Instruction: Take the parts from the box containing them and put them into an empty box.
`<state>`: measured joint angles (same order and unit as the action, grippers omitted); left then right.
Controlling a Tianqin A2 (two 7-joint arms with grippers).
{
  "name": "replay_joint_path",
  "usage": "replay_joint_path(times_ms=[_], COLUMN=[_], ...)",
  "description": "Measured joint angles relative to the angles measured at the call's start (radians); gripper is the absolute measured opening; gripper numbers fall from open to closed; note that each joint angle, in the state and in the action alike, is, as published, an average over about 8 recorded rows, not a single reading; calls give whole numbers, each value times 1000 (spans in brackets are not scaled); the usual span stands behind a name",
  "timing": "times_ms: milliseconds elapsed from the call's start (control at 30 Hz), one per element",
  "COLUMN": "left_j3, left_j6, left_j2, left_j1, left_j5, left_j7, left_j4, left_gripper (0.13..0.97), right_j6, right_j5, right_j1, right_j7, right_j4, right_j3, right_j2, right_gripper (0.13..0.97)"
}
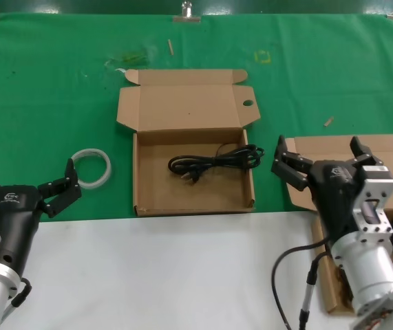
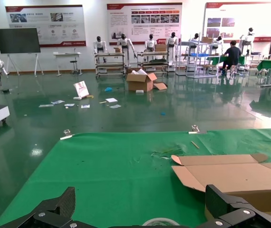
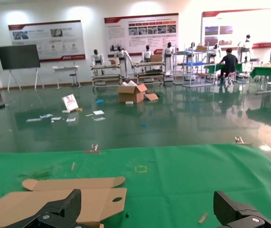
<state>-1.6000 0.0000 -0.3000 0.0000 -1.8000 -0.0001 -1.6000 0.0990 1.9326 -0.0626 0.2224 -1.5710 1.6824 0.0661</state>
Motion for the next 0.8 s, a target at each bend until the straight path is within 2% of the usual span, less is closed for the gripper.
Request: replay_joint_path(times_ms=[300,800], left_j3=[0,0], left_j6=[0,0], left_j2=[0,0], left_j1=[0,0], left_j5=[0,0], left_j7=[0,0], left_j4=[0,0], left_gripper=[965,965], right_j6=[-69,-75], right_j5=[-93,-101], right_j1=[44,47], right_j7=[-156,-169], right_j4=[-20,-22], right_j3=[-58,-62], right_j2=[0,0], right_gripper=[966,966])
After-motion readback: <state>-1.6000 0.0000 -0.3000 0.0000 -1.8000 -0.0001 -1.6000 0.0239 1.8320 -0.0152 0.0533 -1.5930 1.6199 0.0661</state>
